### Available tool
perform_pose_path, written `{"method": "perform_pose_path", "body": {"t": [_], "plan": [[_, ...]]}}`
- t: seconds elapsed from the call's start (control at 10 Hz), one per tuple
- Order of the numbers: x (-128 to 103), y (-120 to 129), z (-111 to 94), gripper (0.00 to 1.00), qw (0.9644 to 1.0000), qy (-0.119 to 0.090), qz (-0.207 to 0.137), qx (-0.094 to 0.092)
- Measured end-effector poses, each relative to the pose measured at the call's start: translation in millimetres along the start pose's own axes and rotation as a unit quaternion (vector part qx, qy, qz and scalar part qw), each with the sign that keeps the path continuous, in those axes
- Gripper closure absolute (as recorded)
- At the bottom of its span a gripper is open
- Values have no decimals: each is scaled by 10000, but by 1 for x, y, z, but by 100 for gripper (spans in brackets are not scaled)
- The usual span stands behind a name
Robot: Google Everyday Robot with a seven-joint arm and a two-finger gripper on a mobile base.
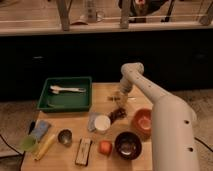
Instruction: Place fork in purple bowl
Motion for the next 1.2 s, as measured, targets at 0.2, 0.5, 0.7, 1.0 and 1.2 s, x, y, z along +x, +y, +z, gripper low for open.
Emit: {"method": "perform_pose_path", "body": {"t": [0.2,0.5,0.7,1.0,1.2], "plan": [[4,1,7,29,10000,-12,31,-74],[4,2,9,59,9999,-18,33,-118],[3,0,2,81,9999,-36,35,-91],[3,2,-2,100,9999,5,5,-138],[3,5,-1,100,9998,0,9,-180]]}}
